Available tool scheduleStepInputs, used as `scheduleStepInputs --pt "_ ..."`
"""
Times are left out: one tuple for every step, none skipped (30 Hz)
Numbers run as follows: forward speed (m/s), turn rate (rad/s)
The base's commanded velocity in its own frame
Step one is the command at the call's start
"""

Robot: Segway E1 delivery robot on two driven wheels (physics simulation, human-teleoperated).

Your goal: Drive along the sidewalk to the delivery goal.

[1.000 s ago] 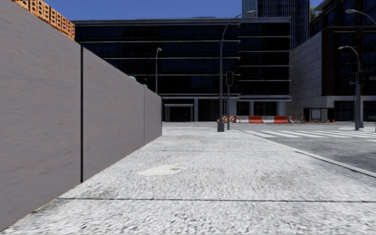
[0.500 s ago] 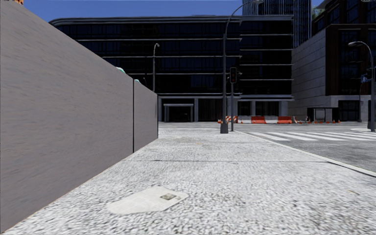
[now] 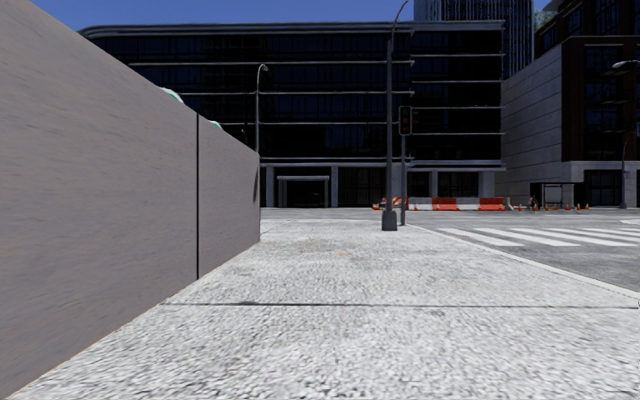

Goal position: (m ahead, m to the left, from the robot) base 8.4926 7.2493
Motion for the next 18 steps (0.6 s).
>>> scheduleStepInputs --pt "2.0 0.0" --pt "2.0 0.0" --pt "2.0 0.0" --pt "2.0 0.0" --pt "2.0 0.0" --pt "2.0 0.0" --pt "2.0 0.0" --pt "2.0 0.0" --pt "2.0 0.0" --pt "2.0 0.0" --pt "2.0 0.0" --pt "2.0 0.0" --pt "2.0 0.0" --pt "2.0 0.0" --pt "2.0 0.0" --pt "2.0 0.0" --pt "2.0 0.0" --pt "2.0 0.0"
